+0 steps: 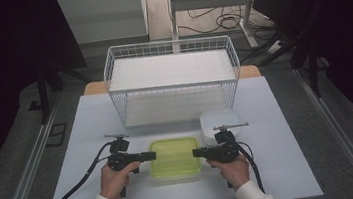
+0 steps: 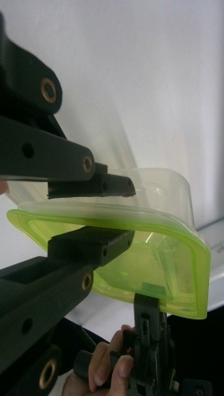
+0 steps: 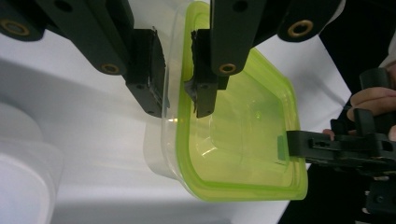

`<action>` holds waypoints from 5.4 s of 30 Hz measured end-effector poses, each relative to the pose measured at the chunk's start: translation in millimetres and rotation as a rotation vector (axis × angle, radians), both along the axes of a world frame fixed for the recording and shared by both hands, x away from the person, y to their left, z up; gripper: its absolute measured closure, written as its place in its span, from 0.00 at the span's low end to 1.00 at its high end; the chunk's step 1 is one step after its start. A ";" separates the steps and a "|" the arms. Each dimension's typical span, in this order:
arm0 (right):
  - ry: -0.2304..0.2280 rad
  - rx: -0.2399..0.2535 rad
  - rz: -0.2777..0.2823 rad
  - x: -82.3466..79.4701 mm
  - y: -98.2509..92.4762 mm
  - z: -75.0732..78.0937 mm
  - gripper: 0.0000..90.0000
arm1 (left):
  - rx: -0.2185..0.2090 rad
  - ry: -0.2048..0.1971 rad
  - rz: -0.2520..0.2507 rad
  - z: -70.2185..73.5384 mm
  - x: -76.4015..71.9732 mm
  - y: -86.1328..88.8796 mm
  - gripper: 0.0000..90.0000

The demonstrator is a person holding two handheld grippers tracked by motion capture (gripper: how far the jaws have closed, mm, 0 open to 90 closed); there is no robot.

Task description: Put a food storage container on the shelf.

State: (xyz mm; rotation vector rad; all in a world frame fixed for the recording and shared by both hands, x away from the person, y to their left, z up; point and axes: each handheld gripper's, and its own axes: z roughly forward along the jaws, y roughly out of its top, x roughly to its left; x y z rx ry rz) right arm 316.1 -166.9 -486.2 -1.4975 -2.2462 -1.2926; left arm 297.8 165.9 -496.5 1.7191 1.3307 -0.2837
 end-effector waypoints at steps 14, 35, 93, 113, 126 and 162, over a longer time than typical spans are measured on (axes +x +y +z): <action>-0.139 0.011 0.037 -10.5 -1.8 28.0 0.84 | -0.006 -0.095 0.000 23.4 -8.4 1.5 0.84; -0.321 0.025 0.048 -24.9 -7.1 67.7 0.85 | -0.014 -0.234 -0.001 63.4 -18.0 0.1 0.86; -0.516 0.102 0.038 55.9 -2.4 195.3 0.87 | 0.049 -0.447 0.035 211.3 66.3 5.0 0.88; -0.408 0.063 0.007 124.0 -1.7 207.5 0.87 | 0.004 -0.328 0.042 208.9 135.3 3.7 0.88; -0.257 0.036 -0.030 158.4 0.8 188.3 0.87 | 0.014 -0.193 0.033 185.2 172.9 1.7 0.88; -0.311 0.047 -0.237 168.5 2.9 177.7 0.51 | -0.027 -0.262 0.161 186.0 185.9 10.0 0.33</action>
